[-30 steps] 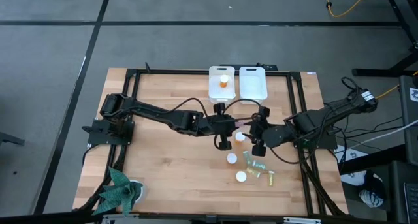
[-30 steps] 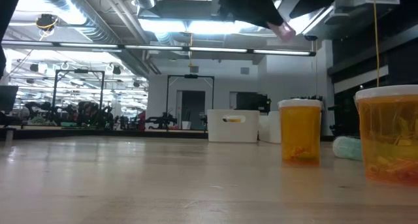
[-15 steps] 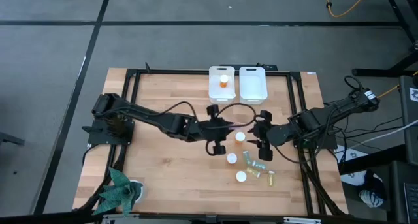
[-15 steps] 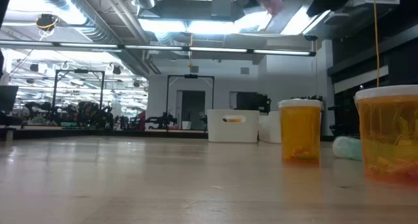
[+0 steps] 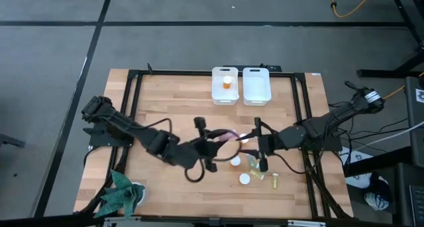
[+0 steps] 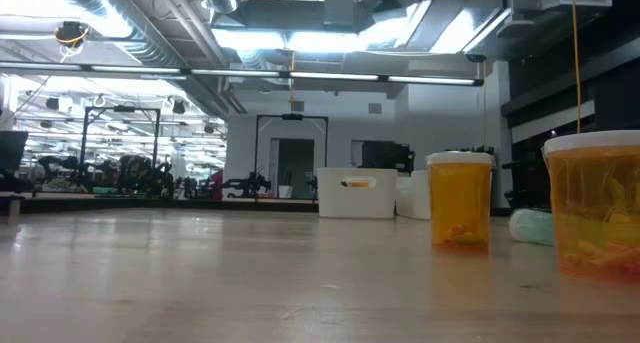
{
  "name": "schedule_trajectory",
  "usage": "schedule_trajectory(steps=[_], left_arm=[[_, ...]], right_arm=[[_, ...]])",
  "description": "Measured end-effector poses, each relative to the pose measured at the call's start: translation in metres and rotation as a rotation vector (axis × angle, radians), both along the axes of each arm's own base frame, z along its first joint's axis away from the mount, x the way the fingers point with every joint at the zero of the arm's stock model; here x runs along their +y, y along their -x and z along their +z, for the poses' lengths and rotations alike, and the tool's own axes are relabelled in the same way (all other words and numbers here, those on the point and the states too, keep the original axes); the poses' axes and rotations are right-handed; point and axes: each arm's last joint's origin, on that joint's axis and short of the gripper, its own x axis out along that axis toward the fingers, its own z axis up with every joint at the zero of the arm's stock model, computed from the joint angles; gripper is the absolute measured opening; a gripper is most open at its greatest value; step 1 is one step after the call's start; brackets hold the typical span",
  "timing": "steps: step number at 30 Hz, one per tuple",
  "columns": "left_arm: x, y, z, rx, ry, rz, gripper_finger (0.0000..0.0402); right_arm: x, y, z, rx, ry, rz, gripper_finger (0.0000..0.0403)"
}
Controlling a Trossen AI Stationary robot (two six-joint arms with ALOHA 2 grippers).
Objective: Pick and place medicine bottles into bin by pill shape (circle, oval)
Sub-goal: Put the small purple medicine pill bottle into the right white bin
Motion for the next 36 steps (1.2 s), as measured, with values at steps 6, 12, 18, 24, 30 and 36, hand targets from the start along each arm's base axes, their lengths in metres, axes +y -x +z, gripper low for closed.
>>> schedule_trajectory(steps=[6,12,18,24,30,36], left_arm=[[-0.020,0.011,0.004,-0.009,0.005,-0.073,0.0080],[-0.024,0.011,0.003,-0.013,0.073,-0.152,0.0080],[-0.024,0.011,0.004,-0.022,0.089,-0.152,0.0080],[-0.025,0.011,0.003,-0.023,0.107,-0.169,0.0080],[-0.021,0.008,0.003,-0.019,0.129,-0.191,0.0080],[-0.012,0.004,0.003,-0.021,0.138,-0.181,0.0080]], right_arm=[[-0.009,-0.002,-0.011,-0.189,-0.005,-0.007,0.0177],[-0.017,-0.001,-0.022,-0.277,-0.068,0.178,0.0177],[-0.020,0.000,-0.024,-0.298,-0.101,0.224,0.0177],[-0.021,0.000,-0.024,-0.301,-0.099,0.192,0.0177],[-0.021,0.000,-0.022,-0.306,-0.148,0.188,0.0212],[-0.021,0.000,-0.022,-0.310,-0.156,0.188,0.0290]])
